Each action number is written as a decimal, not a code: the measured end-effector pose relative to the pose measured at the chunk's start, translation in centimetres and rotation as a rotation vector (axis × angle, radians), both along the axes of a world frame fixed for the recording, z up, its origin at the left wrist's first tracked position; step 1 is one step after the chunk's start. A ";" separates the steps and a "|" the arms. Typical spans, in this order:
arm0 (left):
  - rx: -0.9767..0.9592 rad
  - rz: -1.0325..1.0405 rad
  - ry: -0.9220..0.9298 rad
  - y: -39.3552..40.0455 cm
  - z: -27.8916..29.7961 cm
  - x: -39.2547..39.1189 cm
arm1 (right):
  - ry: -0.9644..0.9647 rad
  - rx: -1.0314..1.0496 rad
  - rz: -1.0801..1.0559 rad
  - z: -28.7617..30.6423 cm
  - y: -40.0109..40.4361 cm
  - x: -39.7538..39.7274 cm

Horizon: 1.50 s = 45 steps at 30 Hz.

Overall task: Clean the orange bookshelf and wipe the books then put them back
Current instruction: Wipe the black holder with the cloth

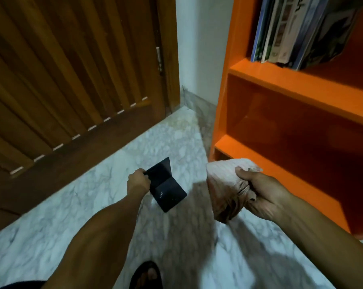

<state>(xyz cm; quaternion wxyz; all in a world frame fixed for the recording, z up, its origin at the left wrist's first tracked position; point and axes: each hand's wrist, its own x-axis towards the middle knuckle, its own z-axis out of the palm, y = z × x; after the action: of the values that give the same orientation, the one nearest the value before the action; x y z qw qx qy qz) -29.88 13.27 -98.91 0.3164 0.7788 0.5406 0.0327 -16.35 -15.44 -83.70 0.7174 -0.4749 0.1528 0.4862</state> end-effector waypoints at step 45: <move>-0.244 -0.491 -0.764 -17.1 25.8 3.3 | -1.542 -0.164 -0.093 4.0 0.5 -6.8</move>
<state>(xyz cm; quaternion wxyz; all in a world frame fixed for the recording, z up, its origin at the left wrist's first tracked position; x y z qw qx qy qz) -26.59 -3.86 -73.10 0.5804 0.7730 0.1849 0.1773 -23.17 -14.92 -79.70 0.6032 -0.7237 -0.3343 -0.0254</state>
